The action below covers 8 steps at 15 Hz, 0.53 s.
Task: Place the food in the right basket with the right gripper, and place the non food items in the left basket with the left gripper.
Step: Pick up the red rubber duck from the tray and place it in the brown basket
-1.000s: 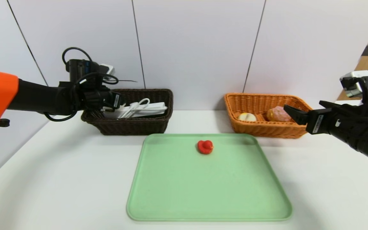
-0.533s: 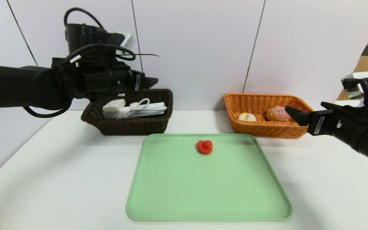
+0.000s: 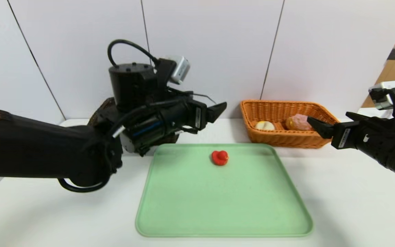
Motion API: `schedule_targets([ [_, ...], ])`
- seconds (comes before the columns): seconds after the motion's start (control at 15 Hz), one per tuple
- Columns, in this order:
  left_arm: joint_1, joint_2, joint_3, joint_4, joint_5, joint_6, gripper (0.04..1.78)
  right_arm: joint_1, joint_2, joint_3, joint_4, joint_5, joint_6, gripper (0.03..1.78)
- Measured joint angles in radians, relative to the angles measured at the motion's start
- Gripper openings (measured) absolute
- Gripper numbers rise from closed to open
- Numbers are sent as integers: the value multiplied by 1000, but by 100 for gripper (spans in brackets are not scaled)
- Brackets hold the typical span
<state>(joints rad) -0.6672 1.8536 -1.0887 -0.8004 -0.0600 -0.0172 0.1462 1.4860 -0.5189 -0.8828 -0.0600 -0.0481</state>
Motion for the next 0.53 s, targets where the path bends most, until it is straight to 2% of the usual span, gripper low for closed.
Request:
schedule_targets([
  [0.27, -15, 132, 138, -356, 51, 1, 167, 1, 0, 11, -1, 1, 0, 169],
  [0.53, -20, 220, 223, -486, 57, 3, 169, 1, 4, 29, -27, 4, 0, 169],
])
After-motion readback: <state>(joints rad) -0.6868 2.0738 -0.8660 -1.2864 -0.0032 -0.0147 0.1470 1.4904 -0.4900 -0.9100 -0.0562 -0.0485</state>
